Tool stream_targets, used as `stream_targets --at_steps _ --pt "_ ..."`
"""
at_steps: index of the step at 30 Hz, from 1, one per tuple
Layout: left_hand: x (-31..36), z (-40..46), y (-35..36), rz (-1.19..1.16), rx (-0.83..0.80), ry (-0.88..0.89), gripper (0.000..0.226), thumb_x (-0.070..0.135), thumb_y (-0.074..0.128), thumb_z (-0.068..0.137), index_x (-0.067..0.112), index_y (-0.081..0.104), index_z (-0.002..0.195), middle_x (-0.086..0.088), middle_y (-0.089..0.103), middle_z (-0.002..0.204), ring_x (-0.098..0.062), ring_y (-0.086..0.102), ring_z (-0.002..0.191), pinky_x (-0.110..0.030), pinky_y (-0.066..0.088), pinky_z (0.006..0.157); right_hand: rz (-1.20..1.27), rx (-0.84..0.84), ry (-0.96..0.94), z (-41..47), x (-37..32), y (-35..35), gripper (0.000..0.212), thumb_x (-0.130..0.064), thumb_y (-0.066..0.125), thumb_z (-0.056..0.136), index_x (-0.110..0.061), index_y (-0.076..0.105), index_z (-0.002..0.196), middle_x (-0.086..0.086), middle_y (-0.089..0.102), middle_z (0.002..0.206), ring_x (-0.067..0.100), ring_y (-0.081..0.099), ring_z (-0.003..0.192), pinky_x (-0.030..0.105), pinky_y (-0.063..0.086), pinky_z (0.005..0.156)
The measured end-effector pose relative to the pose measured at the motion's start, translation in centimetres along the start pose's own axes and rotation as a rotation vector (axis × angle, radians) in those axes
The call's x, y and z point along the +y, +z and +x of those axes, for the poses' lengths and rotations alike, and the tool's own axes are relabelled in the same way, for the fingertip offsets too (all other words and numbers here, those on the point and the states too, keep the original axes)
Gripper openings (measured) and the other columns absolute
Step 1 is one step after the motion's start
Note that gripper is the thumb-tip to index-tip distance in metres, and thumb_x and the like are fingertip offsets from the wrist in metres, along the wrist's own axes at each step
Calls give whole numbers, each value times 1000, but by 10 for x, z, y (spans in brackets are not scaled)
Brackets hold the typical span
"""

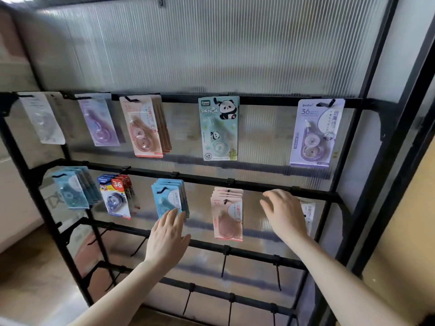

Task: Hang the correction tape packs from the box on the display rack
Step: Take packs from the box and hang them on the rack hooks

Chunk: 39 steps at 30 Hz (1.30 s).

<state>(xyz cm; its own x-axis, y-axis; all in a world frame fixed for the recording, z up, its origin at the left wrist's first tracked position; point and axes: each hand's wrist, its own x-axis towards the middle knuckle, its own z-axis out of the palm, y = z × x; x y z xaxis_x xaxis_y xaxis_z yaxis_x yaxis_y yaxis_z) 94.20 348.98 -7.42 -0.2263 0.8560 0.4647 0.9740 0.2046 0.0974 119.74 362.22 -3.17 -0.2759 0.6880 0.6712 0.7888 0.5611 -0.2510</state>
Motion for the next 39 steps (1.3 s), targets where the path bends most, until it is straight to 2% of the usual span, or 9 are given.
stream_targets --at_steps 5,13,16,20,22,28,33,36,39 --pt "-22 -17 -13 46 22 -16 68 28 92 51 7 66 110 -15 67 110 -34 66 100 -46 55 80 127 -127 -31 -8 -39 27 22 -20 60 90 -7 65 107 8 62 112 28 60 100 43 49 85" --pt "-70 -35 -26 -6 -7 -125 64 28 87 61 7 65 118 -14 64 122 -34 60 115 -45 50 92 23 -88 -186 -15 -110 51 27 -22 76 78 -8 70 101 8 68 102 26 65 92 38 54 79" --pt "-94 -38 -26 47 -13 -119 67 30 90 51 7 68 111 -14 67 115 -32 65 107 -43 54 86 -17 -70 -207 -16 -133 64 28 -18 84 67 -8 70 89 8 68 91 26 66 82 37 56 71" --pt "-126 -44 -23 -50 -9 -178 63 33 64 85 12 44 141 -10 39 149 -26 32 141 -37 23 115 -28 -95 -212 -23 -162 92 30 -18 85 64 -9 70 89 8 68 91 26 66 82 37 56 69" --pt "-144 -47 -17 -61 -28 -183 64 35 57 89 14 36 146 -7 30 154 -24 22 145 -34 15 118 -22 -134 -209 -27 -175 108 30 -18 83 68 -8 70 93 8 68 95 27 66 85 37 55 72" --pt "-204 -50 2 -53 -95 -131 61 31 70 76 13 54 131 -10 51 139 -29 45 132 -41 38 108 -75 -203 -175 -41 -216 147 39 -22 87 61 -8 70 93 9 68 91 27 66 80 37 56 69" --pt "-242 -51 16 -13 -124 -69 72 33 92 41 12 68 106 -9 69 109 -29 68 102 -39 55 81 -115 -272 -117 -58 -235 184 41 -23 85 66 -8 69 101 10 68 100 30 66 89 40 56 76" --pt "-264 -57 33 -19 -117 -65 71 34 89 47 11 68 110 -10 68 112 -29 66 105 -41 54 83 -151 -282 -90 -69 -242 201 44 -23 88 61 -8 70 98 11 68 100 31 67 89 41 56 76" --pt "-272 -60 39 -62 -182 -77 59 34 67 70 9 61 123 -13 59 129 -32 57 120 -44 46 98 -167 -295 -72 -81 -246 216 47 -24 89 58 -8 71 98 13 69 101 31 67 89 41 56 75"
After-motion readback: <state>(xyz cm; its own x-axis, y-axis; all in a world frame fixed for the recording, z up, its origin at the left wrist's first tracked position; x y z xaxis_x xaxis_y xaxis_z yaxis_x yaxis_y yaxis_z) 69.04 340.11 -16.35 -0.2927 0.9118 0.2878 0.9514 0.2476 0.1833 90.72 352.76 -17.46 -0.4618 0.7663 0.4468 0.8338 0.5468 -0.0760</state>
